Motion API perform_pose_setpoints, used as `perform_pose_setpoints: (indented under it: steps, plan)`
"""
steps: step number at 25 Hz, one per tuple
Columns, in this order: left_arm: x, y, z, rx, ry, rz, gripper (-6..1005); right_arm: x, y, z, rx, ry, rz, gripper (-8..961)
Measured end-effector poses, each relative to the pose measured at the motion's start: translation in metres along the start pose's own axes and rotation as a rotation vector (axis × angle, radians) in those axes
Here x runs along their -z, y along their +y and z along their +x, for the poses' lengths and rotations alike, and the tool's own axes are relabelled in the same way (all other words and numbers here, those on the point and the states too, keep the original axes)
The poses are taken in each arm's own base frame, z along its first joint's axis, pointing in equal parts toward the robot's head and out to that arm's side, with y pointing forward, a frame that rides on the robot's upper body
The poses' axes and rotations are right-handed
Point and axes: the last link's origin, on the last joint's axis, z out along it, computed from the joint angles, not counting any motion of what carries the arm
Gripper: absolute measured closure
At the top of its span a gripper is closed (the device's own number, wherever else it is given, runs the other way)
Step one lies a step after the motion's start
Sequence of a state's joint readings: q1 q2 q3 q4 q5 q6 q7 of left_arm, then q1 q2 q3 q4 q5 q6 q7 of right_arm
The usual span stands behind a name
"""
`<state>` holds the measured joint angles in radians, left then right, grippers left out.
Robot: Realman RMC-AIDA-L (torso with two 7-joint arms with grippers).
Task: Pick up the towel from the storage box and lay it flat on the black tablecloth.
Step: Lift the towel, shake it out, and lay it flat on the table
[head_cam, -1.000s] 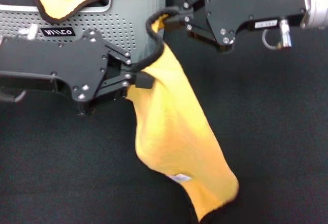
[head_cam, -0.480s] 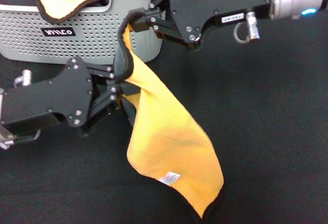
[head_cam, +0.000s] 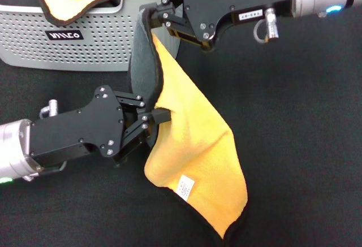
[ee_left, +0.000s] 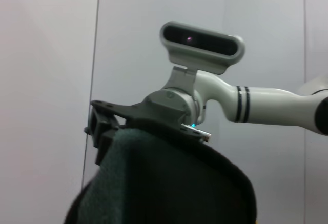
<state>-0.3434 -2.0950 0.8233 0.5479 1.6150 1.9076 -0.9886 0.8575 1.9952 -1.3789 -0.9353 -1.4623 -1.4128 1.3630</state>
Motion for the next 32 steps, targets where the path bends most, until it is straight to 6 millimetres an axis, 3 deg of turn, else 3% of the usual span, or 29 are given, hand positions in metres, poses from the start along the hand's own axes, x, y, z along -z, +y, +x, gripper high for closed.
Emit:
perform_pose_setpoints:
  steps: [18,32]
  plan:
    - [-0.013,-0.005,-0.014,0.036,-0.007,0.033,960,0.001,-0.003,-0.001,0.029,0.014,0.029,949]
    - [-0.002,-0.027,0.004,-0.038,-0.02,0.127,958,0.002,-0.018,-0.016,0.137,0.054,0.072,949]
